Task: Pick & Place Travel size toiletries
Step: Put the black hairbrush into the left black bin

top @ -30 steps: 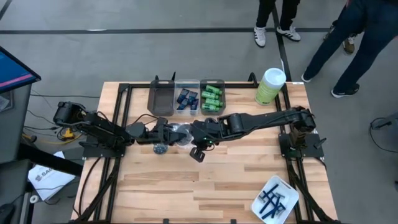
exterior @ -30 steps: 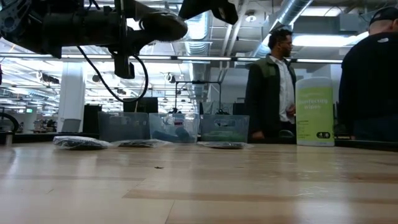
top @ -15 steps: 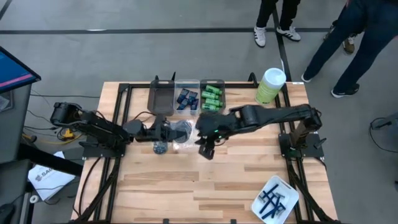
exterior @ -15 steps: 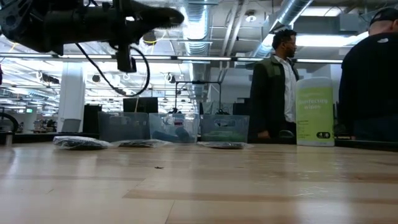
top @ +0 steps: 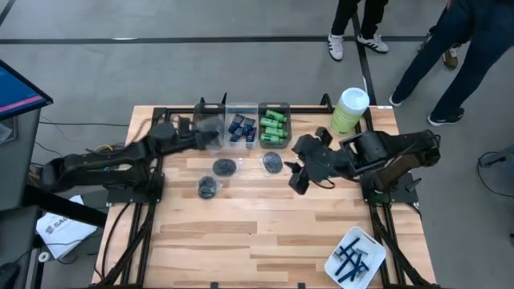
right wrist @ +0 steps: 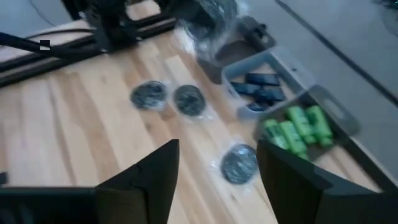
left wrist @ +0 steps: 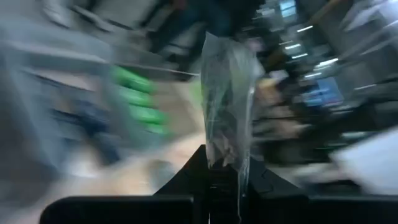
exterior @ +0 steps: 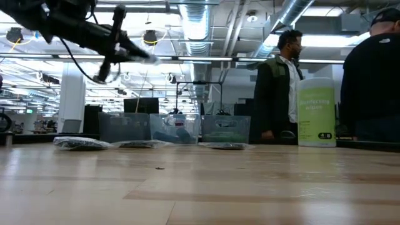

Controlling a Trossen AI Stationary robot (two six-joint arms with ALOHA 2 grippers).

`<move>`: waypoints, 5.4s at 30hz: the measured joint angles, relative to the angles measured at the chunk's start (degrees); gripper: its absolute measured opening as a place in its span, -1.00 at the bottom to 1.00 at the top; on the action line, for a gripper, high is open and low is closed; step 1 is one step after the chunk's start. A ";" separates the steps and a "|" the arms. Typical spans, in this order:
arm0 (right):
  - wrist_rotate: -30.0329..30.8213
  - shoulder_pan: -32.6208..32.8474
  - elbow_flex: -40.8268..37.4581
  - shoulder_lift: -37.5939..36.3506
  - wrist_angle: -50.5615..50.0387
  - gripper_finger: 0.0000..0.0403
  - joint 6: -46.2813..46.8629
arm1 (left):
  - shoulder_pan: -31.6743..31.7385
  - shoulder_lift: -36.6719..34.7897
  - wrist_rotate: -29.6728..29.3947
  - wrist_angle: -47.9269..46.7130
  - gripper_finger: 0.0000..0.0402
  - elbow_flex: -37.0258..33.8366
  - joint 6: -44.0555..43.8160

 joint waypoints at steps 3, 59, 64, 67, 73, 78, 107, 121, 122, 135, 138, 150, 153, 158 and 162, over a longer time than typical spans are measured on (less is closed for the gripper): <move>2.49 0.96 0.00 -0.27 -2.96 -0.02 1.94 | 5.11 -0.57 -2.75 -14.82 -0.89 5.78 7.68; 7.62 8.57 -0.02 2.43 -13.42 0.20 21.33 | -4.31 -0.85 -12.15 -31.45 0.31 18.04 34.10; 7.76 10.01 -0.02 2.43 -13.33 0.20 22.02 | -10.29 0.67 -13.17 -31.54 0.31 18.04 33.81; 7.89 9.65 -0.02 2.43 -13.11 0.20 21.74 | -12.23 1.25 -14.12 -31.58 0.31 18.04 32.03; 8.74 9.28 -0.02 2.43 -13.07 0.19 20.09 | -13.49 1.63 -14.44 -31.47 0.31 18.04 31.03; 9.10 8.80 -0.02 2.43 -13.00 0.15 19.83 | -15.09 1.31 -14.21 -31.20 0.31 18.04 30.87; 9.17 5.07 0.00 1.88 -11.06 0.14 12.94 | -30.78 18.73 -10.07 -47.23 0.27 18.04 20.52; 9.13 5.32 0.00 1.91 -12.39 0.14 12.39 | -34.45 26.85 -12.05 -48.48 0.27 12.03 3.77; 9.13 5.32 0.00 1.91 -12.41 0.14 12.39 | -34.45 26.51 -11.93 -48.43 0.27 11.49 1.84; 9.09 5.32 0.00 1.91 -12.94 0.14 12.38 | -33.22 18.64 -16.08 -57.13 0.27 10.83 -2.94; 9.06 5.23 0.00 1.91 -12.91 0.14 12.38 | -33.07 16.76 -16.13 -57.67 0.27 10.83 -3.06; 8.89 5.24 0.00 1.91 -12.46 0.14 14.51 | -33.09 15.62 -15.95 -57.63 0.27 10.83 -4.68; 8.38 5.25 0.00 1.91 -12.46 0.14 14.53 | -33.09 15.62 -15.95 -57.63 0.27 10.83 -4.70; 7.54 5.29 0.00 1.91 -12.43 0.14 14.52 | -33.09 15.62 -15.95 -57.35 0.27 10.83 -4.73; 7.51 5.30 0.00 1.91 -12.43 0.14 14.51 | -33.09 15.64 -15.93 -57.35 0.27 10.83 -4.73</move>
